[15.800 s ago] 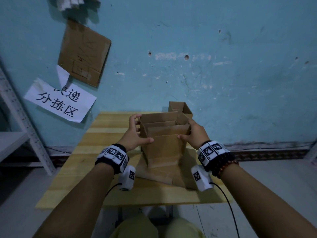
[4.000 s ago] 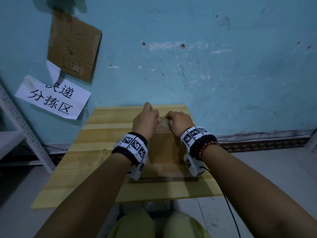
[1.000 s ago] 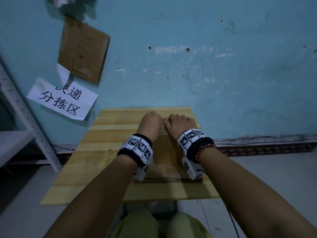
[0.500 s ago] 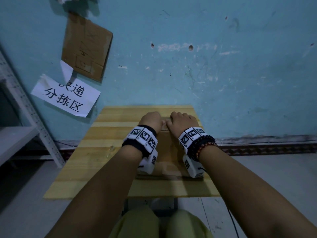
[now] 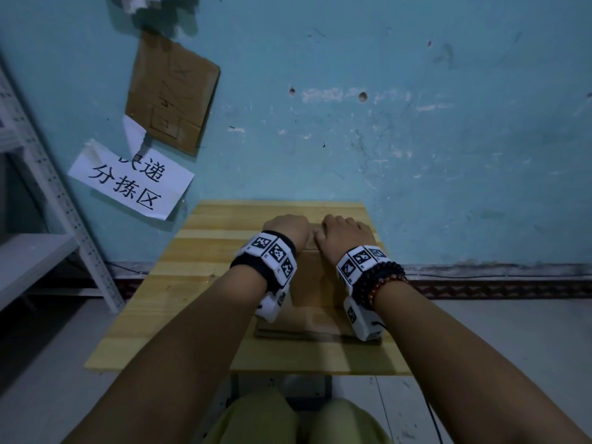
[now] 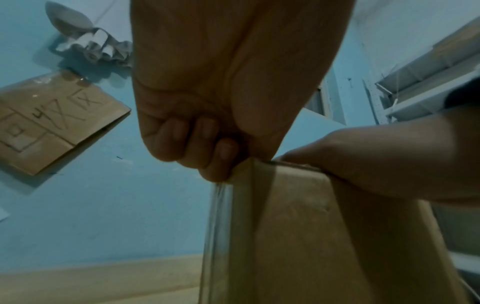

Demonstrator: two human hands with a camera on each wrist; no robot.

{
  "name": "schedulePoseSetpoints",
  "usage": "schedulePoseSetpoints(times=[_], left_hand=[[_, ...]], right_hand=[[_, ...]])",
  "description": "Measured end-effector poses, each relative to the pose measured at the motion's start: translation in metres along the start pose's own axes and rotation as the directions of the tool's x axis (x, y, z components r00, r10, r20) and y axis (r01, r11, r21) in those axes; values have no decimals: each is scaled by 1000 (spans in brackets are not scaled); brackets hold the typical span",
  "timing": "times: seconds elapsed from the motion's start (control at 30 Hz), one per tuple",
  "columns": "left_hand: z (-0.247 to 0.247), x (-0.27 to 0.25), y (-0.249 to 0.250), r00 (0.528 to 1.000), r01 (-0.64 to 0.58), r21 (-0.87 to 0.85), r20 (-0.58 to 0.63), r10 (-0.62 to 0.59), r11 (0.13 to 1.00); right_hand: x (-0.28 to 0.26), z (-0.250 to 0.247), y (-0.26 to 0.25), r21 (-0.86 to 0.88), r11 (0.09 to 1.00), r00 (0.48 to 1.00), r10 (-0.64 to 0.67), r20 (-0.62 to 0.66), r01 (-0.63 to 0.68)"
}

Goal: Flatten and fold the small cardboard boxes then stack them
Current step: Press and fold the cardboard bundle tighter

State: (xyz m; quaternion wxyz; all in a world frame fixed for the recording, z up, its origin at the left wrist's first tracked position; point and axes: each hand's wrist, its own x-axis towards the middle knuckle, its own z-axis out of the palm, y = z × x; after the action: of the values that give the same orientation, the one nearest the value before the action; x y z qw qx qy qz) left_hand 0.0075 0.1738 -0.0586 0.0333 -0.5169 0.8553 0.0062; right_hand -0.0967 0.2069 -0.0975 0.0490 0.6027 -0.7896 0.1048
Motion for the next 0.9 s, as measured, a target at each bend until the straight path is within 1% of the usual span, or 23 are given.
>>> schedulePoseSetpoints(times=[0.2, 0.43, 0.53, 0.67, 0.7, 0.73, 0.8, 0.83, 0.87, 0.9], left_hand=[[-3, -3, 2, 999, -31, 76, -17, 33, 997], [1, -6, 4, 993, -65, 228, -80, 86, 971], [4, -6, -2, 983, -107, 255, -116, 140, 961], [6, -7, -4, 936, -228, 303, -195, 294, 926], [6, -7, -3, 930, -252, 258, -201, 307, 933], [7, -6, -2, 936, -258, 166, -203, 289, 952], [8, -4, -5, 967, -196, -99, -186, 176, 976], [9, -2, -8, 979, -145, -236, -174, 105, 961], [10, 0, -11, 985, -104, -356, -164, 48, 929], [12, 1, -14, 988, -79, -433, -154, 13, 898]], right_hand=[[-2, -2, -1, 18, 1000, 1000, 2, 16, -3], [-3, -2, -1, 20, 1000, 1000, 5, 12, -5], [-3, -2, -1, 14, 1000, 1000, 1, 3, -1], [-2, 1, -1, 19, 1000, 1000, 1, -14, -1], [-2, 1, -1, 18, 1000, 1000, 0, -16, 0], [-2, 0, -1, 16, 1000, 1000, -1, -14, 1], [-2, 0, -1, 12, 1000, 1000, -4, -10, 4], [-2, -1, -1, 9, 1000, 1000, -5, -12, 5], [-1, 0, 0, 7, 1000, 1000, -6, -15, 6], [0, 0, 0, 7, 1000, 1000, -6, -18, 6]])
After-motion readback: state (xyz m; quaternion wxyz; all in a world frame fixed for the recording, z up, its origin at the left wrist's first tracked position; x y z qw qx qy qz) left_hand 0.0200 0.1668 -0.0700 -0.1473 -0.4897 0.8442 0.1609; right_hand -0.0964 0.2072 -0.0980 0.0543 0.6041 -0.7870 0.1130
